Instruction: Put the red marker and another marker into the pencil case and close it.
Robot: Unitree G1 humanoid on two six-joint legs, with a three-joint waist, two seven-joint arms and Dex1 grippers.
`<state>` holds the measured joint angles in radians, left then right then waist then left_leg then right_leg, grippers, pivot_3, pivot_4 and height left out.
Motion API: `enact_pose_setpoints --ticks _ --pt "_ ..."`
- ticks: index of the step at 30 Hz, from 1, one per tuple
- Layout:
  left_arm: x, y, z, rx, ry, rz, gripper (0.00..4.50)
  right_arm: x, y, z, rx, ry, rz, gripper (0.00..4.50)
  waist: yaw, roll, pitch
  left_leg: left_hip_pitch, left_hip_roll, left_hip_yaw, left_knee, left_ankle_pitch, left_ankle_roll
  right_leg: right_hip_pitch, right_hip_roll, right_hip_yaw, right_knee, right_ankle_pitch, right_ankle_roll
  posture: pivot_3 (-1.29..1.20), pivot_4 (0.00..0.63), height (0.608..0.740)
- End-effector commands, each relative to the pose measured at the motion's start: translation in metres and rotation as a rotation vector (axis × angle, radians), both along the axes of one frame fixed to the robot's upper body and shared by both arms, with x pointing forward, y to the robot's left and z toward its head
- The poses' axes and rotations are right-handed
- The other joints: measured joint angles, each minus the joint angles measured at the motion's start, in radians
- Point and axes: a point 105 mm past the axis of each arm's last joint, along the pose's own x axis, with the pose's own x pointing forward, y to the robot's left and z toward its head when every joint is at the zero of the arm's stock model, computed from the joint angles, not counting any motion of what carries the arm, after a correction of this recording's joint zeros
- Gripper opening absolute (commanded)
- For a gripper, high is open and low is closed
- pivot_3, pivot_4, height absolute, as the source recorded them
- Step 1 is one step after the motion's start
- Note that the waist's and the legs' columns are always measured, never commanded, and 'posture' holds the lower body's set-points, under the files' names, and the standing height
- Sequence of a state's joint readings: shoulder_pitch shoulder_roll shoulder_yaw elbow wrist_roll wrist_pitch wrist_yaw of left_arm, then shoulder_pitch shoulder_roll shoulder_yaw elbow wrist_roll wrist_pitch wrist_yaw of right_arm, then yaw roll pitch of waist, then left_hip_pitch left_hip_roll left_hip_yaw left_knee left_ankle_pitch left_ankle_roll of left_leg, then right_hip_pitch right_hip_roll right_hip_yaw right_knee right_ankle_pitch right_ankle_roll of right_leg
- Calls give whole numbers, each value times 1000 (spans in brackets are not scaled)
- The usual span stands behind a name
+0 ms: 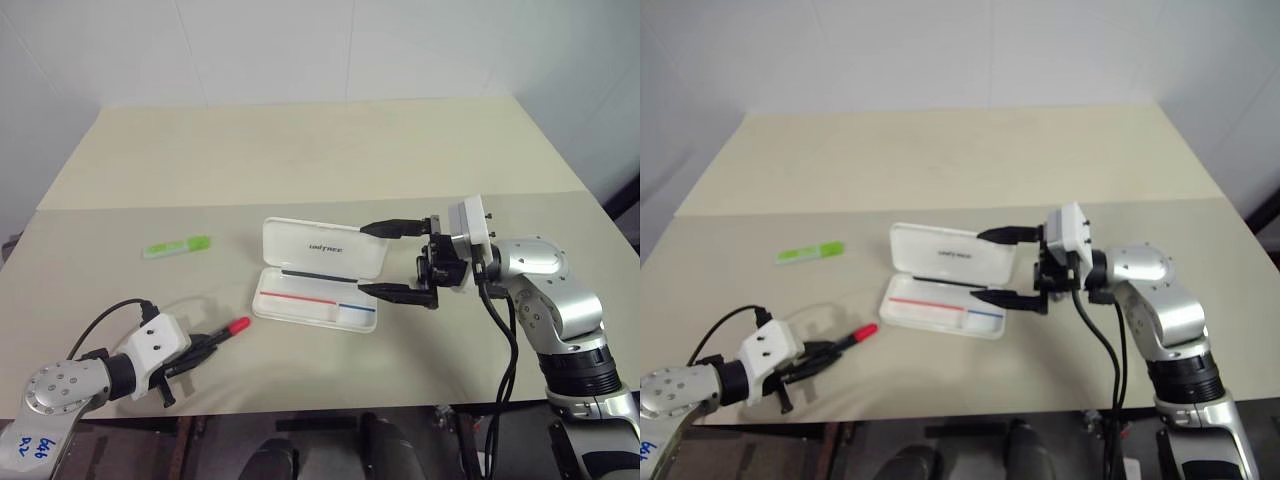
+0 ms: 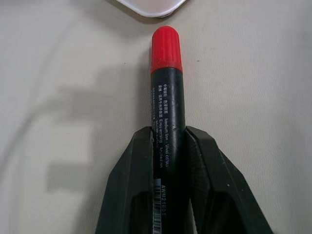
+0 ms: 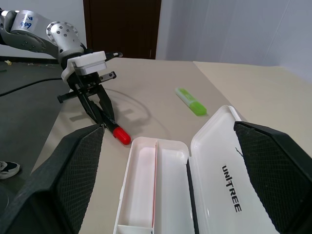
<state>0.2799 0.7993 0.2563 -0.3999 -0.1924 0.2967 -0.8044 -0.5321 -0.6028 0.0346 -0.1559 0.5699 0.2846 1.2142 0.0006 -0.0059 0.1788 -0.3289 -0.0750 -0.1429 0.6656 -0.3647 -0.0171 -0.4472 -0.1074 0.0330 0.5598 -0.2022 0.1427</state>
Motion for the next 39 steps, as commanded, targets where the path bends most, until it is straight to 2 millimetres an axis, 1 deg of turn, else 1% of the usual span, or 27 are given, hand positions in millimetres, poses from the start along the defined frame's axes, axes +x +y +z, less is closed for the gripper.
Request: enact_pose_setpoints --ticks 1,4,6,10,13,21,24,27,32,34,38,39 --pt "4 2 12 7 -53 10 537 -2 0 11 16 -57 1 4500 0 0 0 0 0 0 0 0 0 0 0 0 0 0 0 0 150 740" --pt "2 0 23 -17 -86 -20 537 -2 -2 10 11 -54 -3 4500 -1 0 0 0 1 0 0 0 -1 0 1 0 0 0 -1 0 150 740" --pt "-4 5 27 -14 -86 -29 537 -1 -3 9 8 -53 -6 4500 -1 0 0 0 2 0 0 0 -2 0 3 0 0 0 -1 0 150 740" --pt "-14 21 27 21 -64 -39 537 1 -3 7 7 -49 -12 4500 -4 0 0 -1 5 3 0 -2 -5 -1 6 1 -1 0 -1 0 150 740" --pt "-10 24 34 17 -103 -53 537 3 -1 6 10 -49 -12 4500 -2 0 0 -1 6 6 0 -5 -4 -2 7 0 -2 0 -2 0 150 740" --pt "18 2 68 -8 -257 -185 537 5 -1 6 14 -55 -19 4500 0 0 0 -2 7 8 0 -5 -3 -2 8 0 -3 0 -2 0 150 740" --pt "30 -16 80 -16 -285 -276 537 5 -6 8 12 -59 -34 4500 -2 0 0 -2 7 10 0 -5 -4 -4 8 0 -2 0 -2 0 150 740" --pt "36 -30 82 -11 -277 -344 537 4 -10 7 -2 -68 -42 4500 -2 0 0 -3 7 11 1 -5 -4 -5 8 0 -2 0 -2 0 150 740" --pt "53 -52 84 -2 -273 -442 537 1 -27 3 -65 -81 -72 4500 -2 -1 0 -7 8 17 1 -6 -3 -13 7 1 1 0 -2 0 150 740" --pt "61 -59 83 6 -275 -466 537 1 -34 2 -81 -78 -91 4500 -1 -1 0 -7 8 18 1 -6 -3 -14 7 1 1 0 -2 0 150 740" --pt "70 -71 83 5 -283 -503 537 1 -41 -2 -102 -73 -122 4500 -3 -1 -1 -7 8 20 1 -6 -3 -14 7 1 1 0 -2 0 150 740" --pt "74 -78 84 -3 -290 -523 537 1 -45 -2 -104 -72 -138 4500 -2 -1 -1 -7 8 20 1 -6 -3 -14 7 1 1 1 -2 0 150 740"
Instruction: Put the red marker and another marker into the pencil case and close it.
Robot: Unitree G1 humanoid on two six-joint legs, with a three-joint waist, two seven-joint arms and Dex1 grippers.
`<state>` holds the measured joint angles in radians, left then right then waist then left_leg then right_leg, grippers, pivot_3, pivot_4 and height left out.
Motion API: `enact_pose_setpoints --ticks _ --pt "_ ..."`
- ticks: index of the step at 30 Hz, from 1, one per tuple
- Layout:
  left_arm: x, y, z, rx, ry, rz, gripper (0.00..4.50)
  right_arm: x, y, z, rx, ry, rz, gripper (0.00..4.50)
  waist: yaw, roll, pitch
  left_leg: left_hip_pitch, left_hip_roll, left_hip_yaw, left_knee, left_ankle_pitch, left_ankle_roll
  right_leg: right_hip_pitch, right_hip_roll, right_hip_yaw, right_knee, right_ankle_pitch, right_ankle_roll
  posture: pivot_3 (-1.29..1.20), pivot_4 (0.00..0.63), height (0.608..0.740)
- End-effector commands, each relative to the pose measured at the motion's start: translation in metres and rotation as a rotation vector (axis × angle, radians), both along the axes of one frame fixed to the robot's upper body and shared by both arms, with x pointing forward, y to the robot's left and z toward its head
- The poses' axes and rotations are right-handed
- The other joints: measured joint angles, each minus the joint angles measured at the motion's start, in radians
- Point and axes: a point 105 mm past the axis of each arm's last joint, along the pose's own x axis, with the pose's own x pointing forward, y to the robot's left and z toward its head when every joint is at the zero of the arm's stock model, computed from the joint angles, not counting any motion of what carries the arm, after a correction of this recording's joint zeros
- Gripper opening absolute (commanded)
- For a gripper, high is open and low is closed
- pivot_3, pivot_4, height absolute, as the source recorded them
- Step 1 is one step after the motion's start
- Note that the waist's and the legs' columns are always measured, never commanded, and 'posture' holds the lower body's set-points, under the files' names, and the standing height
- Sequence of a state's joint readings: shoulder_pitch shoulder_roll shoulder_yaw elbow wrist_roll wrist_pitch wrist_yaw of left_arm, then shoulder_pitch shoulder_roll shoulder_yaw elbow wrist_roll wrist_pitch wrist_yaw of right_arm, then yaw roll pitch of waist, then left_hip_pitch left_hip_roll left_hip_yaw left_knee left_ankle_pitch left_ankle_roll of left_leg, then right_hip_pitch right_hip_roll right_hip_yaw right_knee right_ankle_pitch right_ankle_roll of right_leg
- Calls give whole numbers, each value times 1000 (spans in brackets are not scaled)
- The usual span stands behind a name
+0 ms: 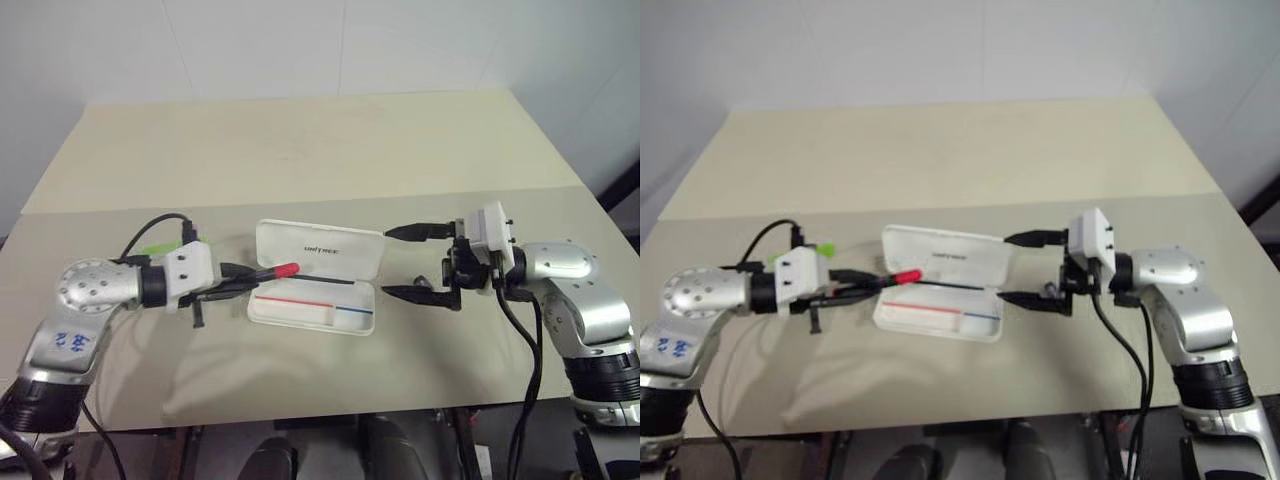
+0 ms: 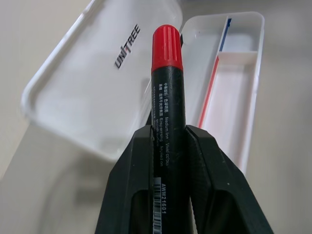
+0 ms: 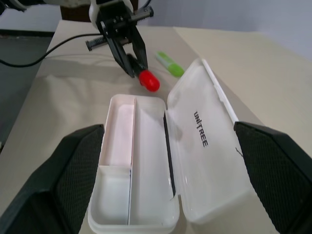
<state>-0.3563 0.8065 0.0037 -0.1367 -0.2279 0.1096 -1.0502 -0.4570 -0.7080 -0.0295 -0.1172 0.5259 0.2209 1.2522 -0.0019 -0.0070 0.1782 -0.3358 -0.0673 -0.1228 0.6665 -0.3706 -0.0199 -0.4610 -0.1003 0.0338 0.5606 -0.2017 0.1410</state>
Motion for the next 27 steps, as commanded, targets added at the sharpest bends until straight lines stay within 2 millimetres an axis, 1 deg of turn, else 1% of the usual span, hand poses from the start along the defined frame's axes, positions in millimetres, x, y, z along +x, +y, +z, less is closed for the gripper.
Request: enact_pose_setpoints --ticks 1,4,9,23,24,25,26,27 --pt "7 -15 6 0 -44 -58 537 -4 -9 10 -10 -58 -34 4500 1 0 0 0 0 0 0 0 0 0 0 0 0 0 0 0 150 740" --pt "13 -27 6 -2 -48 -96 537 -4 -11 11 -7 -59 -49 4500 2 0 0 0 0 0 2 0 0 0 0 0 1 0 0 0 150 740" --pt "18 -37 3 26 -45 -148 537 -5 -9 11 2 -61 -58 4500 2 0 0 0 0 1 3 0 0 0 0 1 3 1 0 0 150 740" --pt "21 -47 -4 31 -21 -156 537 -4 0 12 36 -65 -63 4500 2 0 0 0 -1 1 11 0 0 1 0 2 7 1 0 0 150 740" --pt "21 -47 -4 30 -20 -155 1257 -4 0 13 37 -66 -63 4500 2 0 0 0 -1 1 12 0 0 1 0 2 8 1 0 0 150 740" --pt "20 -47 -5 32 -17 -153 1530 -4 1 13 40 -67 -64 4500 2 0 0 0 -1 1 12 0 0 1 0 2 8 2 0 0 150 740" --pt "20 -47 -6 34 -11 -149 1913 -4 1 13 42 -67 -64 4500 2 0 0 0 -1 1 12 0 0 1 0 2 8 2 0 0 150 740" --pt "20 -46 -8 36 -7 -149 2166 -4 2 14 43 -68 -64 4500 2 0 0 0 -1 1 13 0 0 1 0 2 8 2 0 0 150 740"
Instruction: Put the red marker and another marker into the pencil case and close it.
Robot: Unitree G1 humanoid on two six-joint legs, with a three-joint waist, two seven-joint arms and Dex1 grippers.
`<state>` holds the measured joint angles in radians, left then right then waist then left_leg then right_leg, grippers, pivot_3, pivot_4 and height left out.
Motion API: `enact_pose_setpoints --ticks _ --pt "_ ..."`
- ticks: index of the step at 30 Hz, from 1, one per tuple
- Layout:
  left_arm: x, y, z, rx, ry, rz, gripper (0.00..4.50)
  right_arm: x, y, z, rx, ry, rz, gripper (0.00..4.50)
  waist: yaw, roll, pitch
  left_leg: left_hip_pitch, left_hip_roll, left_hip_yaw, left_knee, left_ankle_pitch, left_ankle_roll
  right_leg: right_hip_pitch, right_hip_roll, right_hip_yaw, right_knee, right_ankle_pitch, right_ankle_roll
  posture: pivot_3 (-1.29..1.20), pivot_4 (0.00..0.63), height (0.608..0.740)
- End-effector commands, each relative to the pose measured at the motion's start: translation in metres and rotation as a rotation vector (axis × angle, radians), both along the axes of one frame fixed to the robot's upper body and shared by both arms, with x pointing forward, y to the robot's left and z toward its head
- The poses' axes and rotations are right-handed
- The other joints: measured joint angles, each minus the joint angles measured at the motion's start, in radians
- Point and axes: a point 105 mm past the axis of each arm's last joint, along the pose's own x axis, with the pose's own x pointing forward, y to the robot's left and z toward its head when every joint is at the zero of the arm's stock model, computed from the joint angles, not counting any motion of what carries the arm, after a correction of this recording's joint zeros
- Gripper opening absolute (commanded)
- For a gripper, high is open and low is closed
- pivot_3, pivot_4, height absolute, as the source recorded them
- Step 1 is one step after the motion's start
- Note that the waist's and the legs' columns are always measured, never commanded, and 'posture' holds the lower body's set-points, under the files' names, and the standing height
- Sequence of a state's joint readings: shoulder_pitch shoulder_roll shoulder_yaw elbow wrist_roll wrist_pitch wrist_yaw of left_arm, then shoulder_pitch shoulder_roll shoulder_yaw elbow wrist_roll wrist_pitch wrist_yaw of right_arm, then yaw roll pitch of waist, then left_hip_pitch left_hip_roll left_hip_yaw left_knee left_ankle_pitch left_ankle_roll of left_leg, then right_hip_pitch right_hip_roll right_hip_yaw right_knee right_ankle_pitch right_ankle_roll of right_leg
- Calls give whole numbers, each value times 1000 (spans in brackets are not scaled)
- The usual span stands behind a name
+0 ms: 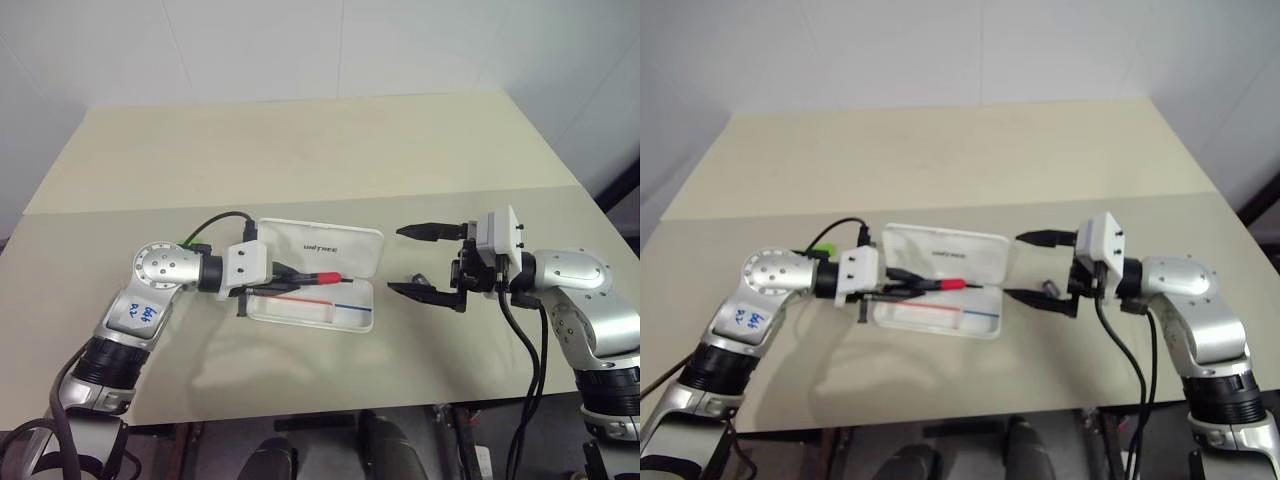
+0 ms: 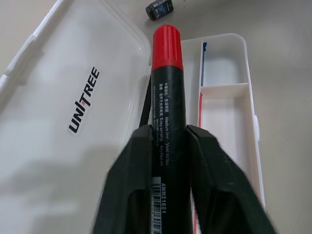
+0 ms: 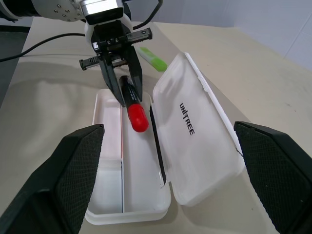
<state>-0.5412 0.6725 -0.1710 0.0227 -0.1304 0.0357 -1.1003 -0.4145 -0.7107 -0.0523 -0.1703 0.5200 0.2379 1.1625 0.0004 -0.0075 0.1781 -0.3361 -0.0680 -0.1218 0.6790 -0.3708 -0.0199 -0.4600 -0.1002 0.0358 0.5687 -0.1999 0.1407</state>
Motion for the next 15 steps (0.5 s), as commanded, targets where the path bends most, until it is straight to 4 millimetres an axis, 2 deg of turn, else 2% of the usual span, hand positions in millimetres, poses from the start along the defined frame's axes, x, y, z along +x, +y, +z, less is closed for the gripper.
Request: enact_pose_setpoints --ticks 1,7,13,15 --pt "2 0 4 0 -18 9 2538 -5 5 13 23 -54 22 4500 0 0 0 0 0 0 0 0 0 0 0 0 0 0 0 0 150 740" --pt "2 0 2 -2 -32 17 4479 -5 7 13 28 -52 24 4500 0 0 0 0 0 0 0 0 0 0 0 0 0 0 0 0 150 740" --pt "-2 3 8 -27 -45 10 4479 -4 9 13 33 -48 28 4500 0 0 0 0 0 0 0 0 0 0 0 0 0 0 0 0 150 740" --pt "-3 4 10 -38 -52 11 4071 -4 10 12 34 -48 30 4500 0 0 0 0 0 0 0 0 0 0 0 0 0 0 0 0 150 740"
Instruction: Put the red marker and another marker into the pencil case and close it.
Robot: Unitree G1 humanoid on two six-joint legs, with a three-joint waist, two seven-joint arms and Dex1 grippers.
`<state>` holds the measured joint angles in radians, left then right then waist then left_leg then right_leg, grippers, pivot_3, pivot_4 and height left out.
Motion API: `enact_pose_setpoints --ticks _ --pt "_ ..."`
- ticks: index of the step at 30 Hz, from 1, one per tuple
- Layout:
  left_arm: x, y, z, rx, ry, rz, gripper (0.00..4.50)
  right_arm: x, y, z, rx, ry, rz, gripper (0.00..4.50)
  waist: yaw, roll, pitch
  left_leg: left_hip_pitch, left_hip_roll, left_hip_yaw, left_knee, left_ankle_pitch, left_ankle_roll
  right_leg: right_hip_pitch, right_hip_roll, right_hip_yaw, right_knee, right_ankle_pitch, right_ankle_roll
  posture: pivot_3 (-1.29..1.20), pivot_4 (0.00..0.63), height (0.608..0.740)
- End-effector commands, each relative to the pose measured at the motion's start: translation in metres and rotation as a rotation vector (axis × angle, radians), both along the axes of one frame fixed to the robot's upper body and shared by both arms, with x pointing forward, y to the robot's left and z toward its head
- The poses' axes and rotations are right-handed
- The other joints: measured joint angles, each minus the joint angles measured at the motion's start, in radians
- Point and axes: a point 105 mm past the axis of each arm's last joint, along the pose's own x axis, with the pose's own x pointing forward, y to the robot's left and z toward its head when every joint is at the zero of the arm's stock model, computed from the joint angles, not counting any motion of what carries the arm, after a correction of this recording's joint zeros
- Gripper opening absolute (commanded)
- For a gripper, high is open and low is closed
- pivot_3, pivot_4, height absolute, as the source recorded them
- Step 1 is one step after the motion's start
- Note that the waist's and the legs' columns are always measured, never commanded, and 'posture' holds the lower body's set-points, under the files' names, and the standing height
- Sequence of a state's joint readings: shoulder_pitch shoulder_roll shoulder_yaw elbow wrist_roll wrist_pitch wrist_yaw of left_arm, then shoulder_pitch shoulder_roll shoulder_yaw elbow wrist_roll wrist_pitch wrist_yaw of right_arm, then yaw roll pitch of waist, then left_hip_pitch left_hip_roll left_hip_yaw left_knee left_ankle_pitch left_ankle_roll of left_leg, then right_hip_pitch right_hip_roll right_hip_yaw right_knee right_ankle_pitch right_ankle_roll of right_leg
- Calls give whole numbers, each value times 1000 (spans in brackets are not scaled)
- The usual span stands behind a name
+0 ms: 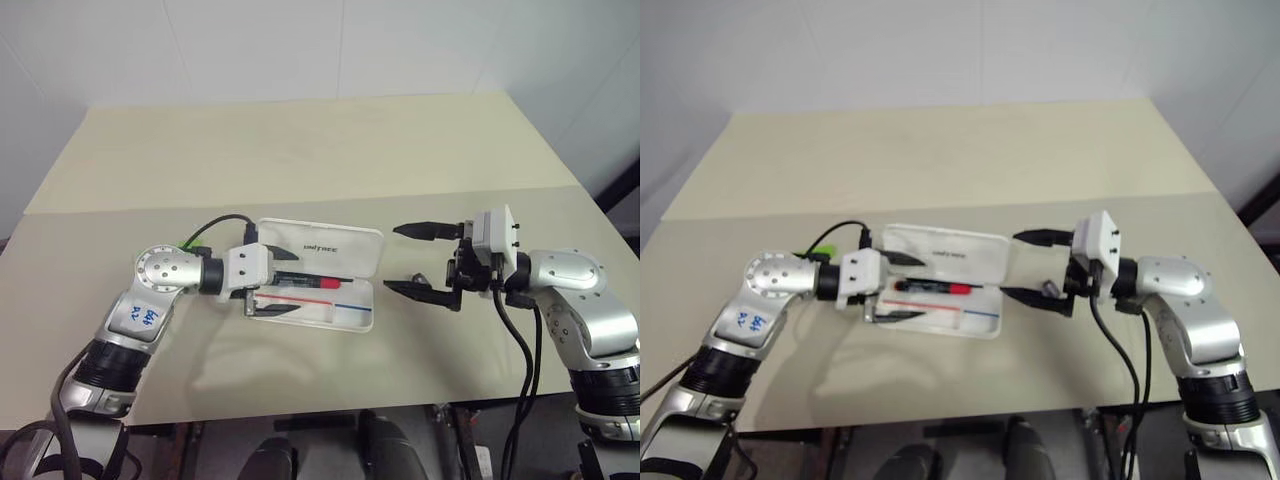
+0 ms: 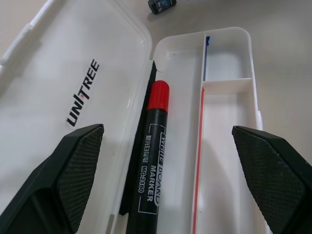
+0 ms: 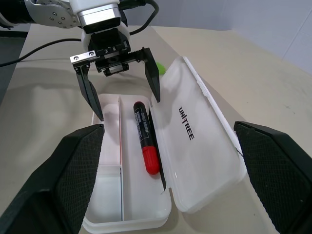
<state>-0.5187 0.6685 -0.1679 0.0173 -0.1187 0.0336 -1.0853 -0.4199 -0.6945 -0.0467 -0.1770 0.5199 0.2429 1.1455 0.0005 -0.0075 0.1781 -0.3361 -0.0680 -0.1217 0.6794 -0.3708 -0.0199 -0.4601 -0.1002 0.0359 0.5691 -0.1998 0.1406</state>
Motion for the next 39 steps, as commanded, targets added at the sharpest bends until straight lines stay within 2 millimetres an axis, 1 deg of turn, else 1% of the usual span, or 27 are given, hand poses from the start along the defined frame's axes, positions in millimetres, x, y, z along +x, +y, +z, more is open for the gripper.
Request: enact_pose_setpoints --ticks 1,5,9,13,17,19,21,24,26,30,35,39 --pt "-3 3 17 -45 -58 -4 3877 -4 6 11 19 -44 32 4500 0 0 0 0 0 0 0 0 0 0 0 0 0 0 0 0 150 740" --pt "-9 5 24 -75 -60 -19 2561 -4 8 11 23 -44 38 4500 0 0 0 0 0 0 0 0 0 0 0 0 0 0 0 0 150 740" --pt "-18 13 34 -122 -77 -2 2561 -4 8 11 26 -43 44 4500 -2 0 0 0 0 0 0 0 0 0 0 0 0 0 0 0 150 740" --pt "-35 30 41 -136 -79 25 2561 -4 10 9 29 -36 56 4500 -4 0 0 0 1 0 0 0 0 0 0 0 0 0 0 0 150 740" --pt "-45 41 47 -144 -77 62 2561 -3 13 9 33 -35 70 4500 -1 0 0 0 1 0 0 0 0 0 0 1 0 0 0 0 150 740" --pt "-52 61 47 -119 -100 156 2561 -2 16 10 42 -36 92 4500 -2 0 0 0 1 0 0 0 0 0 0 1 0 0 0 0 150 740" --pt "-56 71 46 -95 -118 202 2561 -1 18 11 46 -38 102 4500 -5 0 0 1 1 0 -1 -1 0 0 1 1 -1 0 -1 0 150 740" --pt "-55 95 42 -94 -131 337 2561 0 22 14 52 -46 128 4500 -3 0 0 0 2 1 -1 -1 0 0 2 1 -1 0 -1 0 150 740" --pt "-57 115 37 -106 -138 441 2561 1 27 19 63 -52 150 4500 -5 0 0 0 2 1 -1 -1 0 0 2 1 -1 0 -1 0 150 740" --pt "-57 143 32 -104 -166 587 2561 2 30 23 60 -58 174 4500 -1 0 0 1 3 1 -1 -1 0 0 2 1 -1 0 -1 0 150 740" --pt "-54 166 30 -102 -182 704 2561 4 31 24 59 -59 180 4500 -1 0 0 0 2 1 -1 -2 0 0 2 1 -2 0 -1 0 150 740" --pt "-51 176 25 -96 -178 769 2561 4 31 24 59 -60 179 4500 -3 0 0 0 3 1 -1 -2 0 0 2 1 -2 0 -1 0 150 740"
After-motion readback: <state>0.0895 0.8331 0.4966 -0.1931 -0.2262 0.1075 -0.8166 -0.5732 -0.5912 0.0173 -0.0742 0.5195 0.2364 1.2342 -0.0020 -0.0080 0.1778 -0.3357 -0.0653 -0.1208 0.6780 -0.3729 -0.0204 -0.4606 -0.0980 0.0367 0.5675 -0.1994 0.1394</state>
